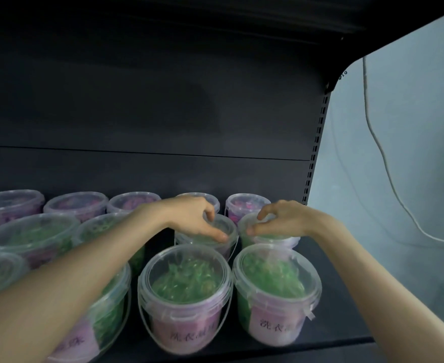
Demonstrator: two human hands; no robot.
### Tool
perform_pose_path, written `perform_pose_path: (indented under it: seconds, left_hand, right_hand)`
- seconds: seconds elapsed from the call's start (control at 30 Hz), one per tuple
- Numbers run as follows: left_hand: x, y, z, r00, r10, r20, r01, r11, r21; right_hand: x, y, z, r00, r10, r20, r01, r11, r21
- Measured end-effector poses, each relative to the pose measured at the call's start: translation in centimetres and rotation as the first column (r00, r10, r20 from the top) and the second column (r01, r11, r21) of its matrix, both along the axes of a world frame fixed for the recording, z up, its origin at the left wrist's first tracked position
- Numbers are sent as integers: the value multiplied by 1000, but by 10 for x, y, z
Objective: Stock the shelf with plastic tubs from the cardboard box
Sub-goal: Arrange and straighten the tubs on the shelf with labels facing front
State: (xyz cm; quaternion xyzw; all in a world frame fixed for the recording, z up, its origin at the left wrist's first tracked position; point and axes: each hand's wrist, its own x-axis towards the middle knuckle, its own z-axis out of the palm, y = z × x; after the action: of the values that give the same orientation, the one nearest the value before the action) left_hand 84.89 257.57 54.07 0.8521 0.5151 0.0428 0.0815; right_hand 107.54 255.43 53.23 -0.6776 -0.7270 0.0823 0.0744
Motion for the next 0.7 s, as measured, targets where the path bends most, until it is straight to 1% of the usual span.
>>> perform_pose_path:
  seconds: [0.17, 0.37, 0.57, 0.7]
  left_hand:
    - [-7, -2, 2, 1000, 22, -23, -22, 1000, -5]
    - [-19, -3, 8, 998, 48, -49, -50, 997, -53]
    - [-24, -2, 8, 999, 45, -14, -46, 992, -115]
    - [-26, 0, 9, 999, 48, -21, -50, 988, -144]
  right_hand:
    - [-6, 4, 3, 999, 34, 16, -34, 999, -14]
    - [-18, 3, 5, 998, 57, 18, -56, 998, -24]
    - [-18, -4, 6, 997, 77, 12, -76, 996, -56]
    - [-22, -5, 6, 996, 90, 3, -90, 995, -33]
